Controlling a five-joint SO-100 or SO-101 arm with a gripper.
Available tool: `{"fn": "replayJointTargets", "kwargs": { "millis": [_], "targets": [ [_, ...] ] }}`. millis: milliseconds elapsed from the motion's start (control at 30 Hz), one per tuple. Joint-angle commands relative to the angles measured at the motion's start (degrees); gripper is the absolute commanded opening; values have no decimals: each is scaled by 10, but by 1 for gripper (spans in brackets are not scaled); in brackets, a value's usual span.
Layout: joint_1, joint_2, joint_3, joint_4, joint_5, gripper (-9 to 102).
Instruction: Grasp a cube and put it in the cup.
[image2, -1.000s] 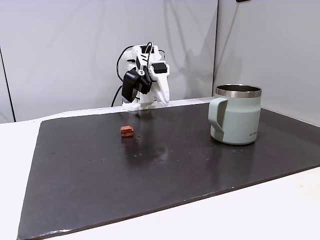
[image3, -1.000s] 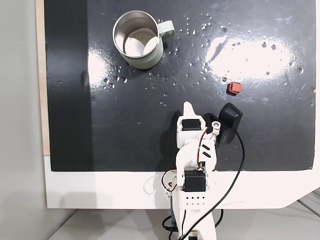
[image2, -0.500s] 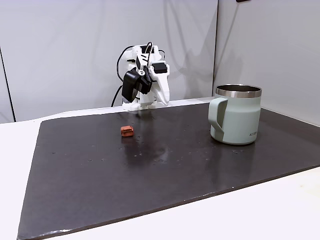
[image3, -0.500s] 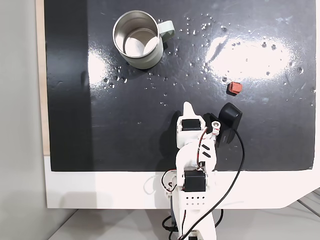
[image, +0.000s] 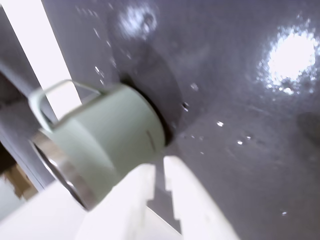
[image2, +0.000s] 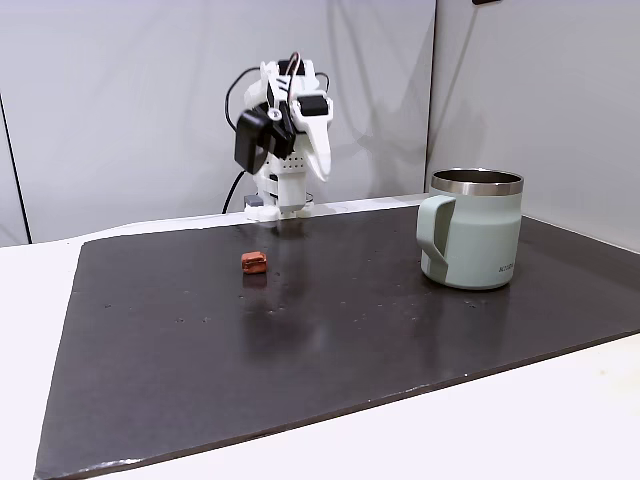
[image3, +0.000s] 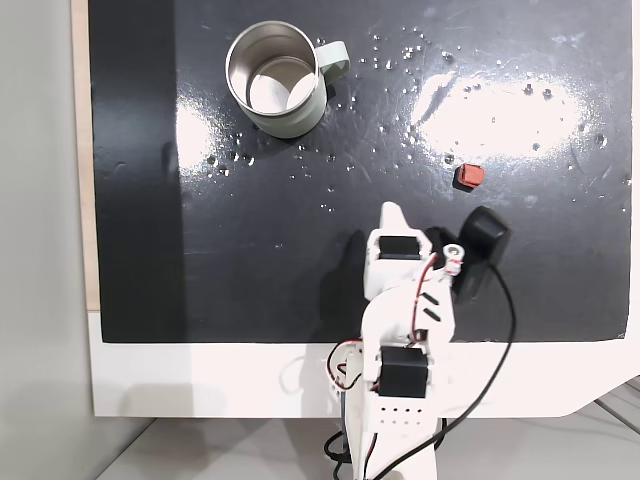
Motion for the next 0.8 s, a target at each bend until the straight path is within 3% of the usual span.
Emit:
{"fn": "replayJointTargets", "kwargs": {
  "millis": [0,367,767],
  "targets": [
    [50,-156,-185,40,4,0],
    [171,-482,-468,138,-54,0],
    [184,-722,-650,272,-123,0]
  ]
}}
